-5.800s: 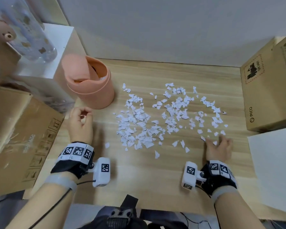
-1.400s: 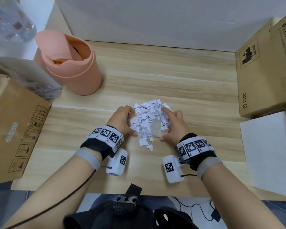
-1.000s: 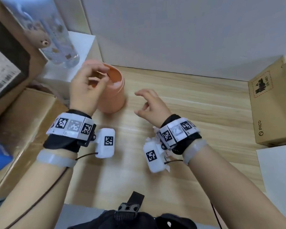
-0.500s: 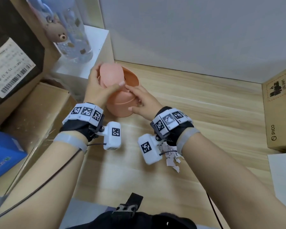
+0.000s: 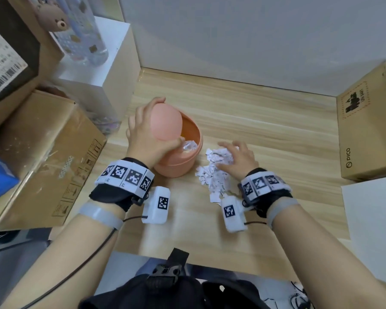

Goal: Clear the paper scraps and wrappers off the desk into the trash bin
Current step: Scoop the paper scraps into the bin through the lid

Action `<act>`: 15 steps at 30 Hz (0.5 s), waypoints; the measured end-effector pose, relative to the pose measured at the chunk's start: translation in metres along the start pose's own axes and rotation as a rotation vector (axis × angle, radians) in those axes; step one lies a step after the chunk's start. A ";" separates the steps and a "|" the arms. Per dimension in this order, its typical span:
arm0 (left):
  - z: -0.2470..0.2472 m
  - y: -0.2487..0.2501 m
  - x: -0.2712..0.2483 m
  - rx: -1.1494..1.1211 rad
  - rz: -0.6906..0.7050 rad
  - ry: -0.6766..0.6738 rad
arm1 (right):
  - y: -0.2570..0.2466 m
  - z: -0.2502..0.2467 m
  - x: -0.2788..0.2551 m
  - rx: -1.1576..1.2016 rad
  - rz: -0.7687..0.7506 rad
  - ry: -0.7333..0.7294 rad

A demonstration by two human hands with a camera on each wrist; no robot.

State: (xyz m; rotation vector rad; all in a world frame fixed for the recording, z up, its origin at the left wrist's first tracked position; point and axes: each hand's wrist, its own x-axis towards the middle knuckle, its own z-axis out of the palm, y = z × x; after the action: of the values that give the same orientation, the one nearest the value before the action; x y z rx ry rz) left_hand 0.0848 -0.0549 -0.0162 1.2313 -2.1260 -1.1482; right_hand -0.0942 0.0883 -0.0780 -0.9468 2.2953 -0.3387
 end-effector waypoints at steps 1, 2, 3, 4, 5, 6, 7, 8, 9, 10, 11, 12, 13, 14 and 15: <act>0.003 0.001 -0.002 0.004 -0.001 0.001 | 0.006 0.007 -0.003 -0.125 0.019 -0.087; 0.005 0.002 -0.003 0.005 -0.004 0.002 | 0.010 0.015 -0.006 -0.224 0.006 -0.161; 0.006 0.003 -0.004 0.007 -0.006 0.001 | 0.014 0.022 -0.009 -0.307 -0.017 -0.206; 0.008 0.004 -0.005 0.010 -0.008 0.000 | 0.017 0.028 -0.011 -0.373 -0.038 -0.214; 0.008 0.004 -0.005 0.010 -0.009 0.000 | 0.019 0.031 -0.011 -0.416 -0.055 -0.190; 0.009 0.005 -0.006 0.007 -0.013 0.000 | 0.021 0.032 -0.011 -0.425 -0.072 -0.143; 0.009 0.006 -0.007 0.003 -0.017 -0.001 | 0.024 0.032 -0.010 -0.407 -0.095 -0.087; 0.008 0.007 -0.007 -0.002 -0.022 -0.001 | 0.027 0.032 -0.009 -0.373 -0.123 -0.039; 0.008 0.008 -0.008 -0.005 -0.026 -0.001 | 0.030 0.032 -0.009 -0.328 -0.152 -0.008; 0.008 0.009 -0.008 -0.006 -0.032 -0.001 | 0.033 0.031 -0.008 -0.282 -0.173 0.002; 0.008 0.010 -0.008 -0.008 -0.037 -0.001 | 0.035 0.028 -0.008 -0.244 -0.184 0.007; 0.009 0.010 -0.008 -0.011 -0.041 -0.002 | 0.035 0.025 -0.007 -0.212 -0.183 0.010; 0.009 0.011 -0.008 -0.014 -0.043 -0.002 | 0.033 0.019 -0.008 -0.178 -0.175 0.018; 0.009 0.011 -0.008 -0.017 -0.043 -0.003 | 0.030 0.011 -0.009 -0.137 -0.163 0.033; 0.010 0.012 -0.008 -0.020 -0.044 -0.004 | 0.024 0.002 -0.010 -0.085 -0.156 0.065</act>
State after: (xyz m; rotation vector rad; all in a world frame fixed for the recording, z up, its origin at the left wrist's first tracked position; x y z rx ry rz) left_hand 0.0761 -0.0404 -0.0119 1.2734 -2.0944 -1.1885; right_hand -0.1009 0.1124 -0.0855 -1.1778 2.3154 -0.3441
